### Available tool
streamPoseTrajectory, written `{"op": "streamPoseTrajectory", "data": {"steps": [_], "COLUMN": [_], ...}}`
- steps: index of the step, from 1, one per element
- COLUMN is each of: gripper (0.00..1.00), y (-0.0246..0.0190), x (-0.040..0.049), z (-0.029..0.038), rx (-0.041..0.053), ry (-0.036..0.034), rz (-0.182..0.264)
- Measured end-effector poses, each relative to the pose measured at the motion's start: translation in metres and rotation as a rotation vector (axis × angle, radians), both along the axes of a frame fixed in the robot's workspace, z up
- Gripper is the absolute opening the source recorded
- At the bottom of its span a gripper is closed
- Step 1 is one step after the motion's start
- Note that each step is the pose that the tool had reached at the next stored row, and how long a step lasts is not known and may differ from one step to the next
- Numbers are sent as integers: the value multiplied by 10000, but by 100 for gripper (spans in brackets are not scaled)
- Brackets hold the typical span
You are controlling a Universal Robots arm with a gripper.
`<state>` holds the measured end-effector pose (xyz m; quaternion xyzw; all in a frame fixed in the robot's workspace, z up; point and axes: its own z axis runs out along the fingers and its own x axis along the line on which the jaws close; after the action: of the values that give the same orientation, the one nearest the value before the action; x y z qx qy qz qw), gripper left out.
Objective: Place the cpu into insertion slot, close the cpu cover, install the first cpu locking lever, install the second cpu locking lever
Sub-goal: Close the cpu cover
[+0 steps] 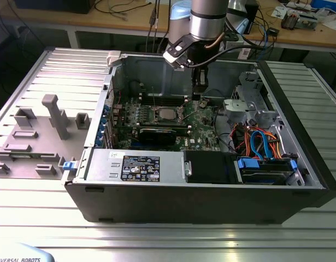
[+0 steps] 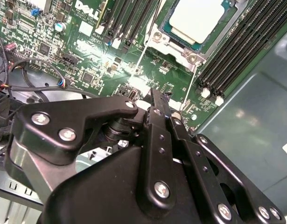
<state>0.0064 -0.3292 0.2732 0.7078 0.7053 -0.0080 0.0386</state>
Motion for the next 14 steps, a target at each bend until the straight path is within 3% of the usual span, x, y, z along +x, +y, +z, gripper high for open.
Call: {"op": "streamPoseTrajectory", "data": {"steps": [8,14], "gripper": [11,11], "y": [0,3], "x": [103,242], "z": [-35,-116], "rx": [1,0], "ry": [0,0], "rz": [-2,-3]}}
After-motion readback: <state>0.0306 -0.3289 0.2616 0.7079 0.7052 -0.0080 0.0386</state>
